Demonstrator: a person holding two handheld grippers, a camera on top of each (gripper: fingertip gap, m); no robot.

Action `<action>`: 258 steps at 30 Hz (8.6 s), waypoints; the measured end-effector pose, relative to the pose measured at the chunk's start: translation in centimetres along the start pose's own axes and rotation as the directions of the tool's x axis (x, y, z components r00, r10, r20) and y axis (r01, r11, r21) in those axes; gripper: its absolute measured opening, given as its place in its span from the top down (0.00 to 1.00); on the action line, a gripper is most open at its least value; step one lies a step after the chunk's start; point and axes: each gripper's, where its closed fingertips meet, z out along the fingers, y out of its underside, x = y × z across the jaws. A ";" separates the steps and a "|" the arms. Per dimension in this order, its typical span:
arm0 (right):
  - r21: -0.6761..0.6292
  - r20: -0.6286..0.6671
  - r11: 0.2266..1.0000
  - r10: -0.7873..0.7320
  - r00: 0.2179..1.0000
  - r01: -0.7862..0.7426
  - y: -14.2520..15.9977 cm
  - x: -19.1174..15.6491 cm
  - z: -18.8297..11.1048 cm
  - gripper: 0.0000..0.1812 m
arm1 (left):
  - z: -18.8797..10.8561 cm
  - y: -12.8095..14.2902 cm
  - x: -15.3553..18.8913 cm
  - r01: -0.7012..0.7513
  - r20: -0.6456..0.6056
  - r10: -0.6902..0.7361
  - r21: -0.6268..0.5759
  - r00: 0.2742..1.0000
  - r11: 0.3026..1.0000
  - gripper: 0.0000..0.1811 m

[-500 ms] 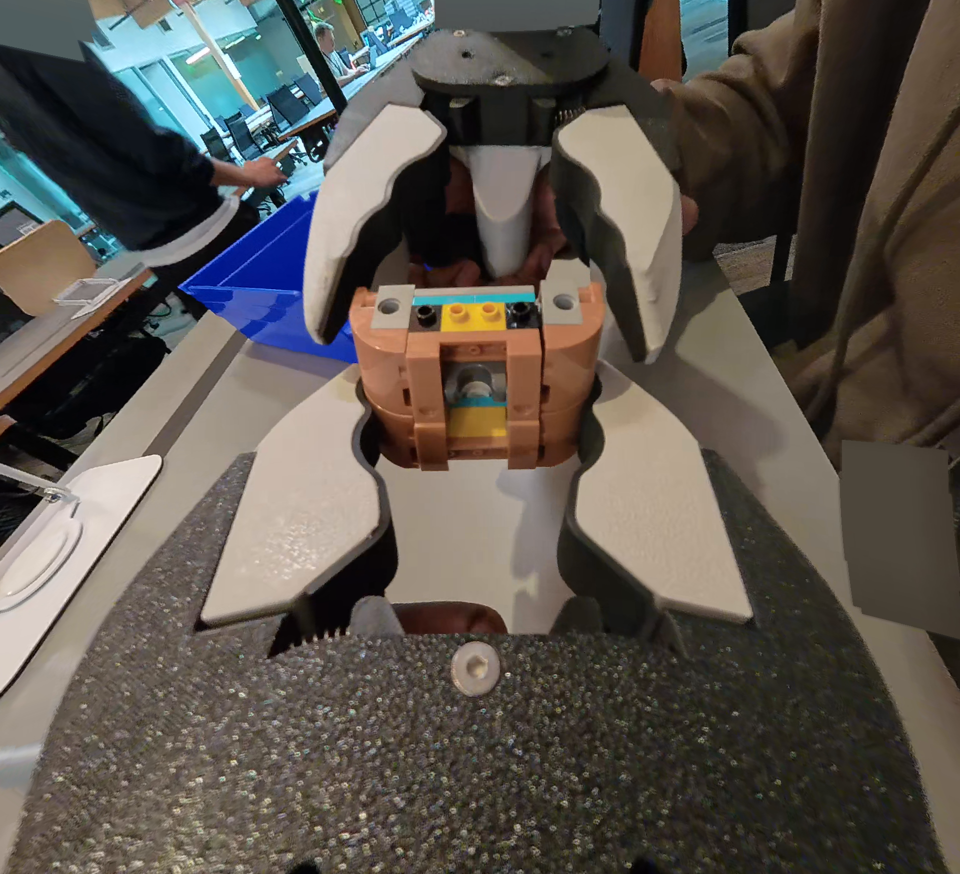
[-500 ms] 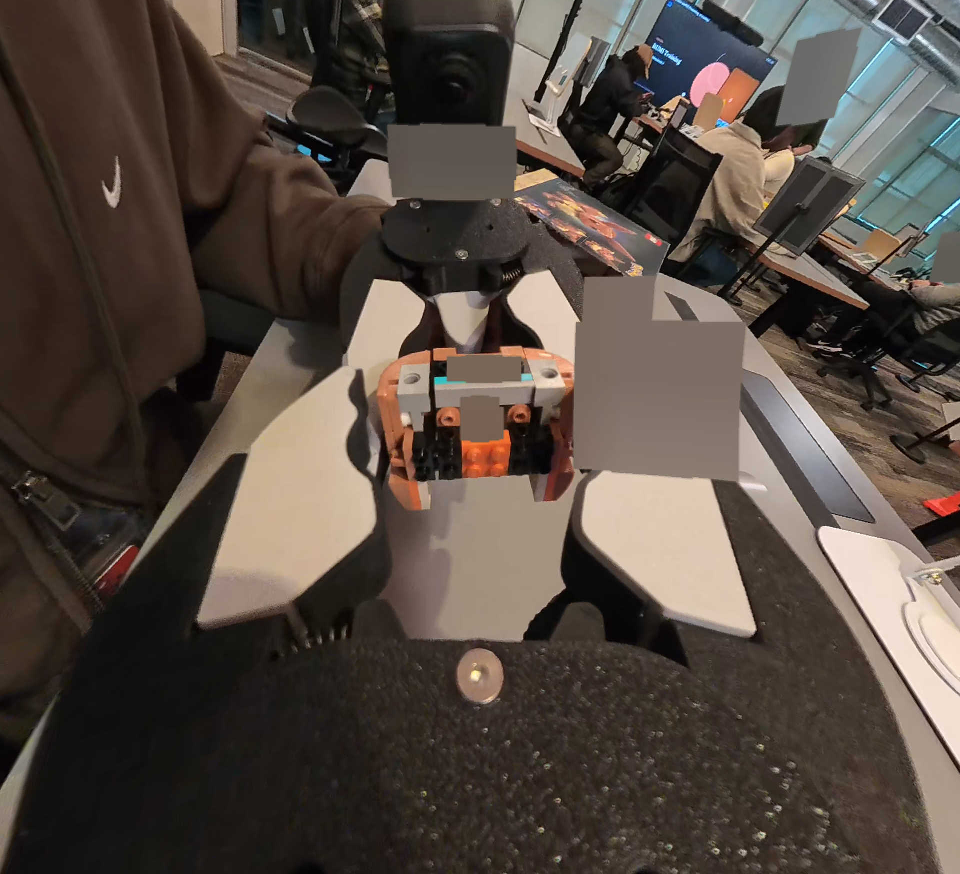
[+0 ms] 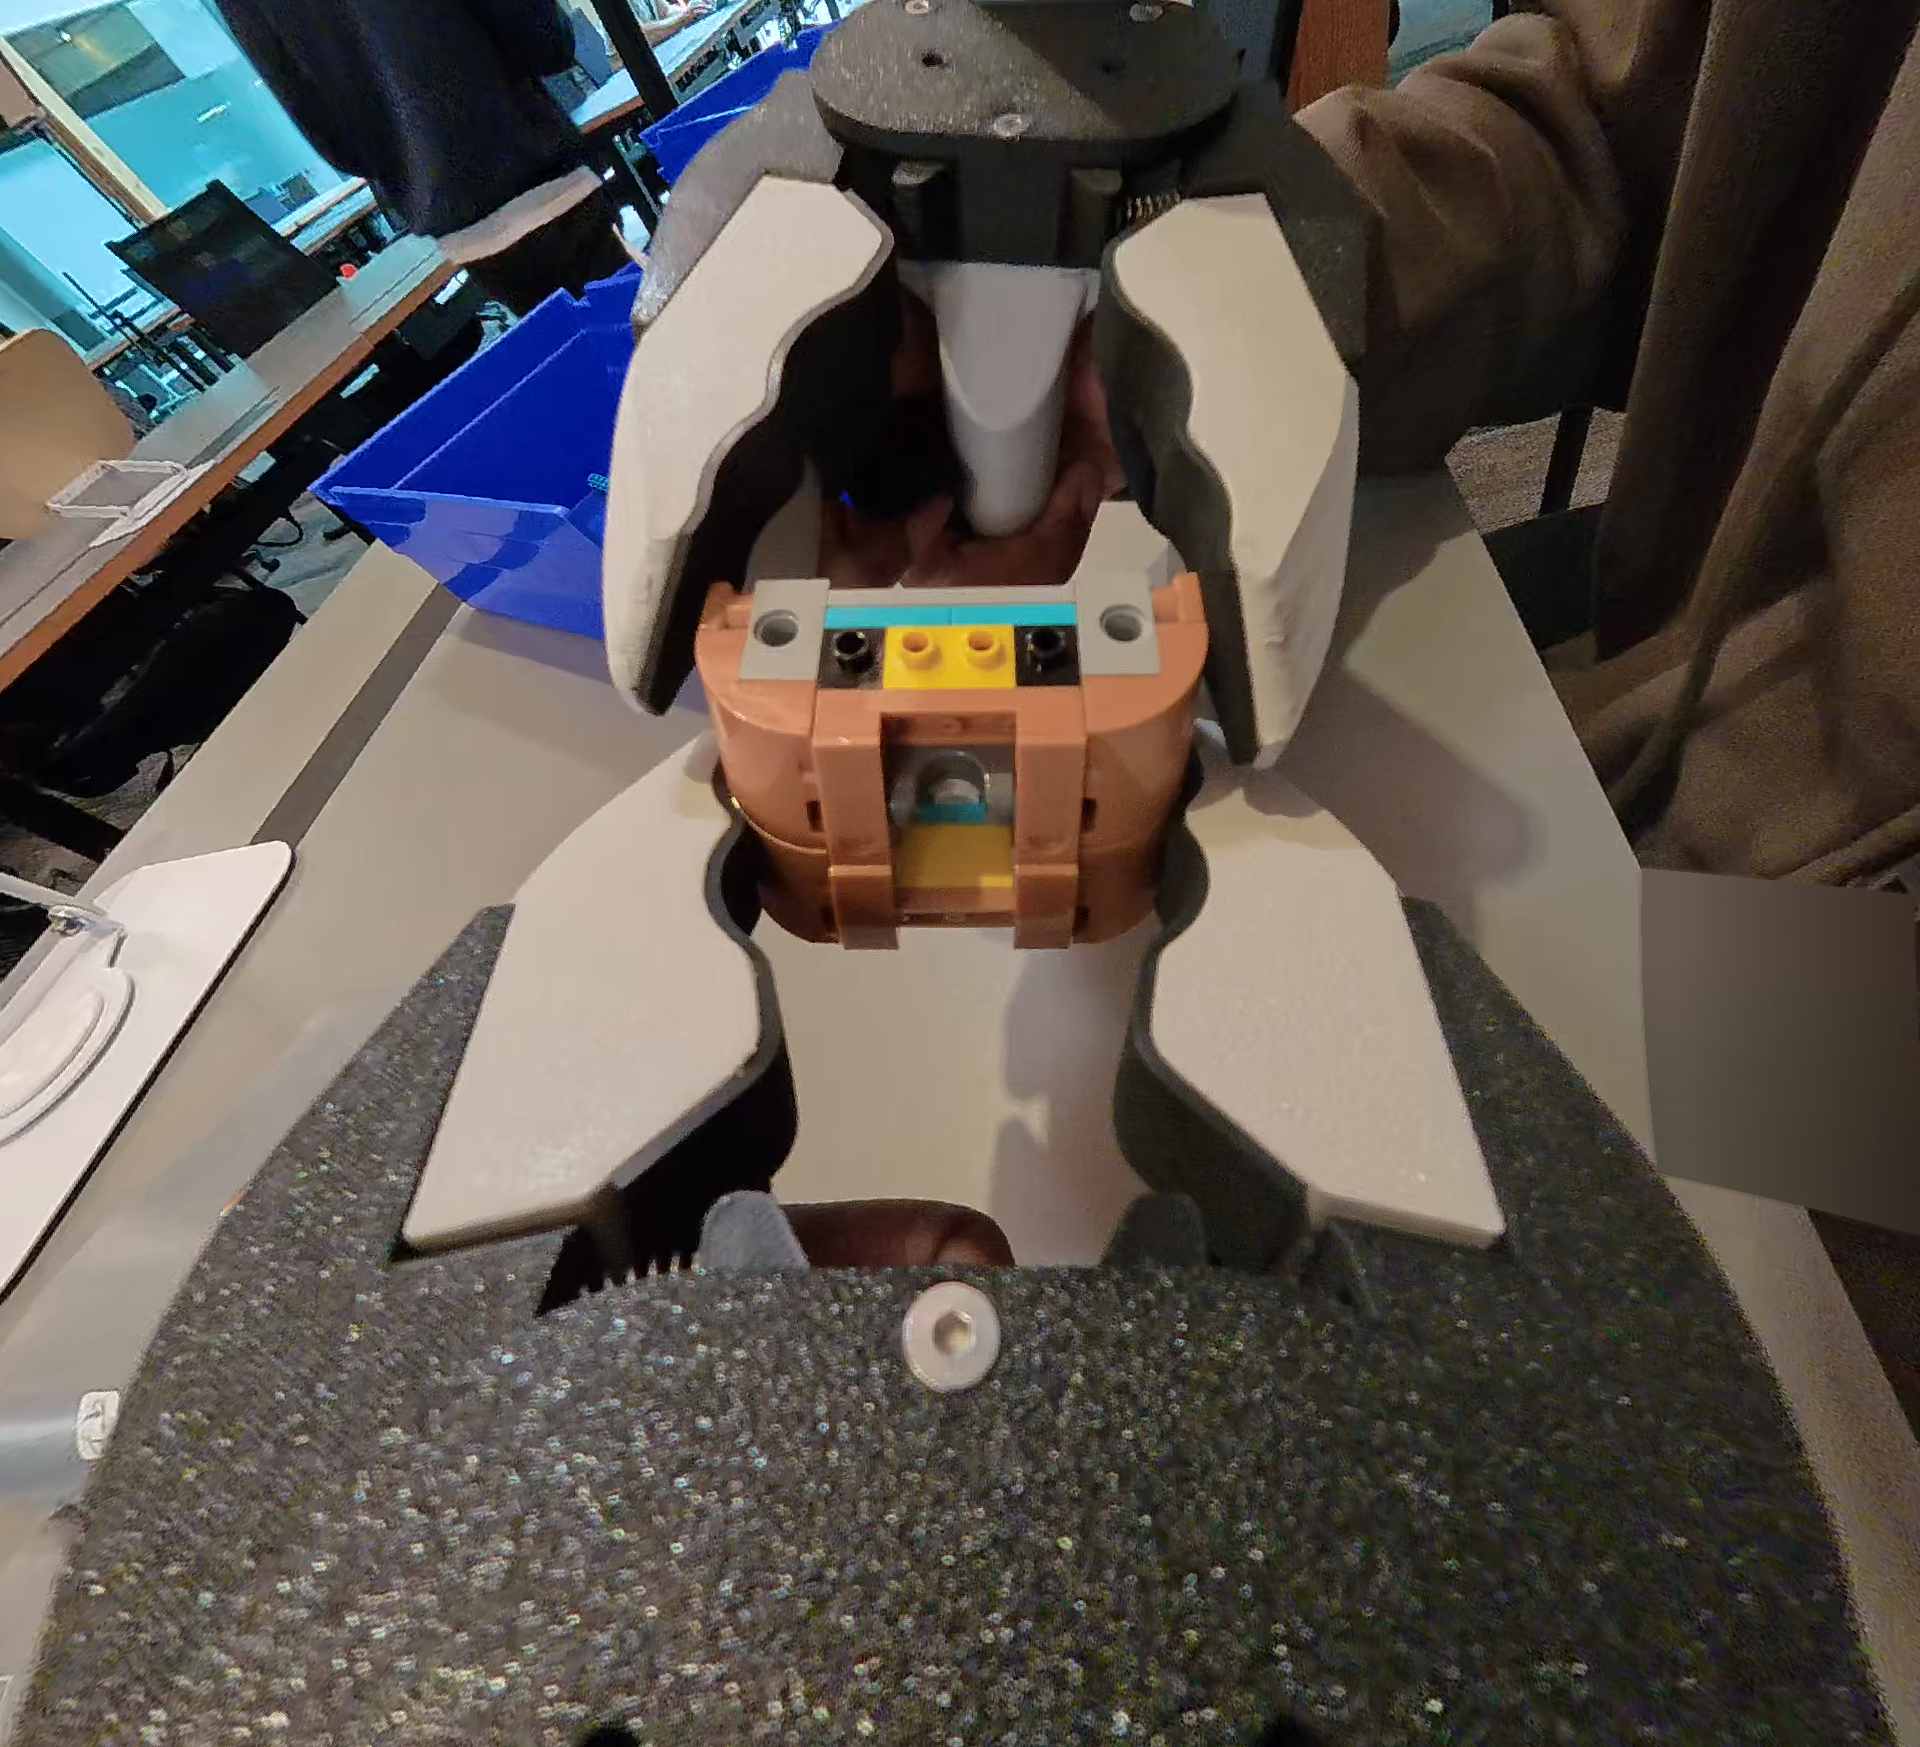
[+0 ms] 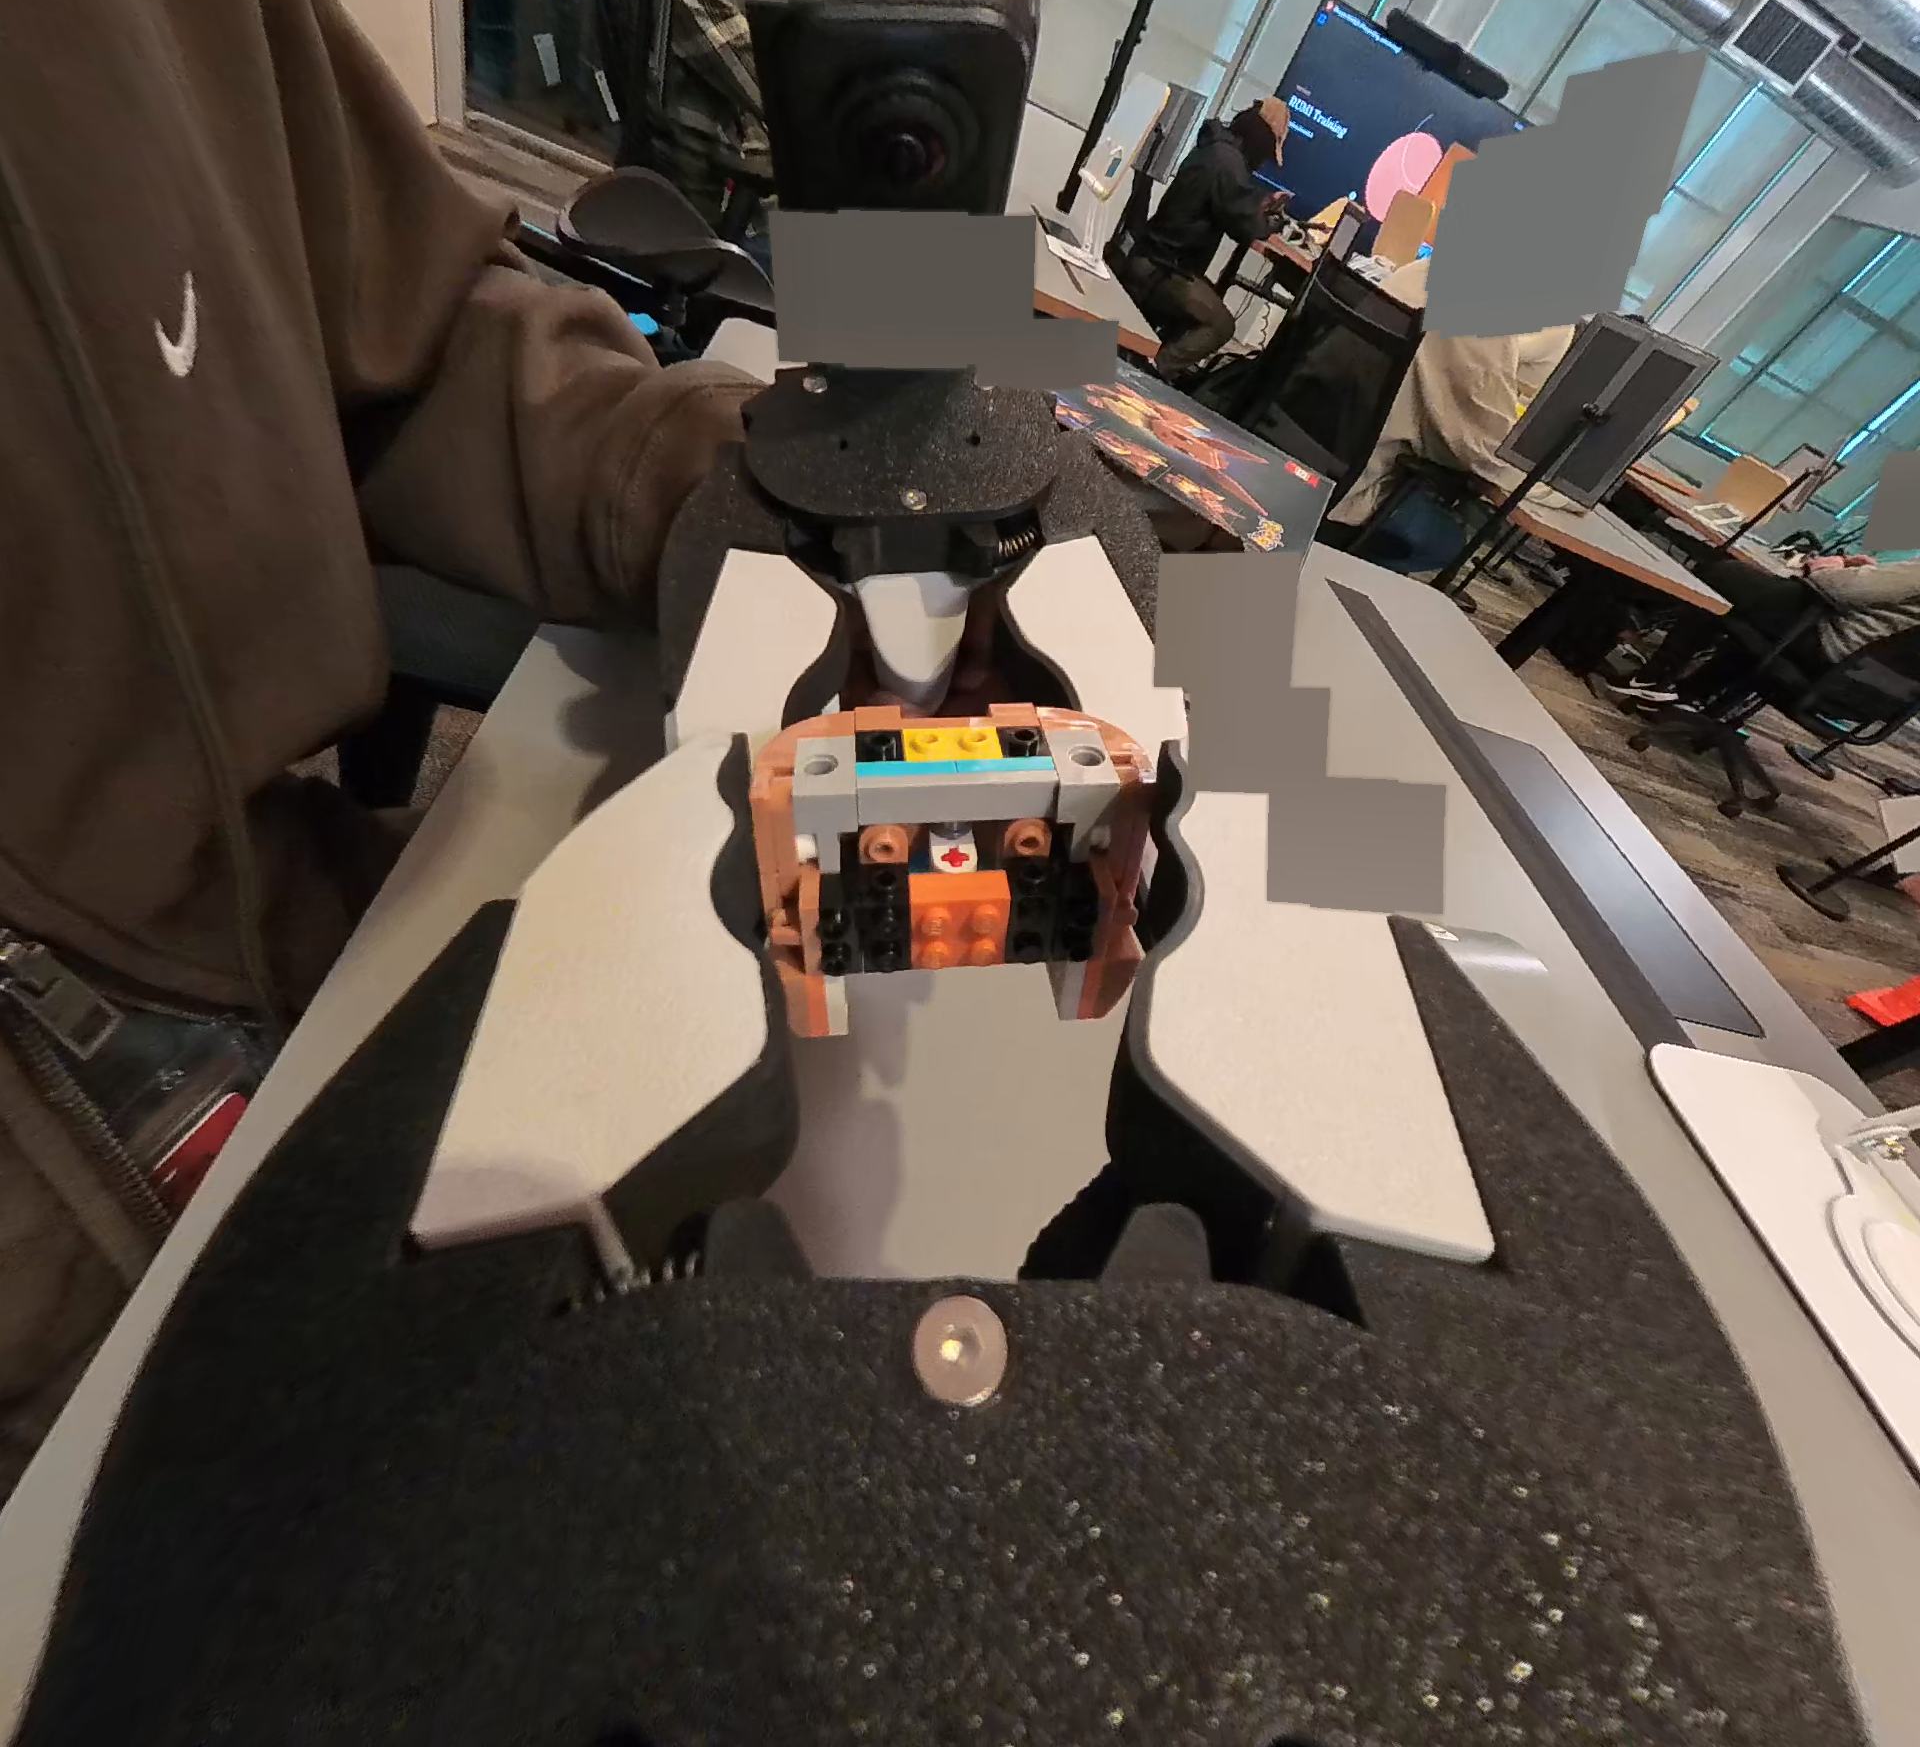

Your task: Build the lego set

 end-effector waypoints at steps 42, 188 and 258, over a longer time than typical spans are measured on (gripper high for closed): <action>-0.077 -0.153 0.958 0.262 0.953 -0.276 6.2 3.3 -3.3 0.62 | 3.3 11.6 -2.4 0.229 0.063 -0.224 -0.431 0.973 0.873 0.58; -0.067 -0.319 0.907 0.376 0.870 -0.416 7.7 4.1 9.0 1.00 | -3.6 9.2 -17.1 0.233 0.587 -0.213 0.043 0.781 0.972 0.80; -0.077 -0.228 0.910 0.382 0.896 -0.407 7.6 3.0 8.5 1.00 | 0.6 14.8 -16.0 0.023 0.449 0.295 -0.578 0.843 0.816 0.81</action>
